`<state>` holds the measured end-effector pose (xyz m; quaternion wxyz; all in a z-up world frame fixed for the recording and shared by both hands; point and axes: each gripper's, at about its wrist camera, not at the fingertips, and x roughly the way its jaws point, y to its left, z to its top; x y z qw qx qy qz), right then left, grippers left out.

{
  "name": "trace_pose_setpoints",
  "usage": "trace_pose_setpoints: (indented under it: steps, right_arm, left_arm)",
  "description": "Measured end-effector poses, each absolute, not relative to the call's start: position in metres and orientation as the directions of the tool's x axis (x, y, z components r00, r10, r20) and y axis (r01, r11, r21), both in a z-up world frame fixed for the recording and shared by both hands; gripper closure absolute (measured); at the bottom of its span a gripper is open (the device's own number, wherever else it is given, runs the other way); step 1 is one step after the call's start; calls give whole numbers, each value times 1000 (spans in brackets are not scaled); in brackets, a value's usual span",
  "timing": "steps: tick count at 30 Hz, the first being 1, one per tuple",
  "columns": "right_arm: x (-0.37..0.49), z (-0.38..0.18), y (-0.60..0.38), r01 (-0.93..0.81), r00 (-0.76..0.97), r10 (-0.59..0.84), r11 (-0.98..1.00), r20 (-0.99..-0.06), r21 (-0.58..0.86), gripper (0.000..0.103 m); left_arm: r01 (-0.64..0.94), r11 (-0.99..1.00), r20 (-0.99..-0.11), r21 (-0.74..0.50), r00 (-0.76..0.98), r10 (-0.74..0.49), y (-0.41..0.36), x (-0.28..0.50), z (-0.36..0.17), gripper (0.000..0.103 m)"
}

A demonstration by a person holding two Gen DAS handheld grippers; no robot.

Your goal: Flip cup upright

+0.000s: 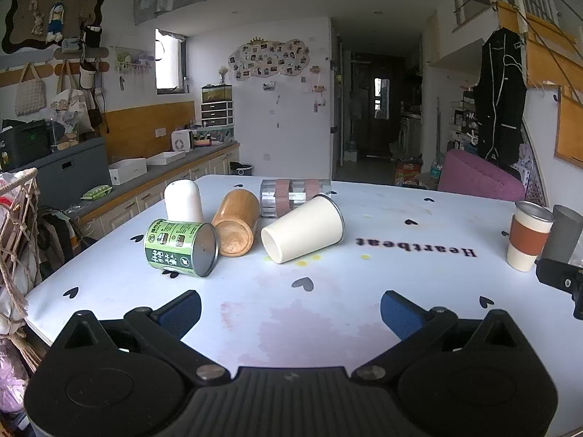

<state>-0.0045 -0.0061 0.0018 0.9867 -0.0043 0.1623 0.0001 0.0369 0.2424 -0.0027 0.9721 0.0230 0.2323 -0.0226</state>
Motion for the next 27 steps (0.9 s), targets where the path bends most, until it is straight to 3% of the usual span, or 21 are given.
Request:
trace_pose_setpoints:
  steps: [27]
  right_arm:
    - [-2, 1, -3, 1, 947, -4, 1000, -321, -9, 0]
  left_arm:
    - [55, 998, -455, 29, 890, -36, 242, 37, -4, 0]
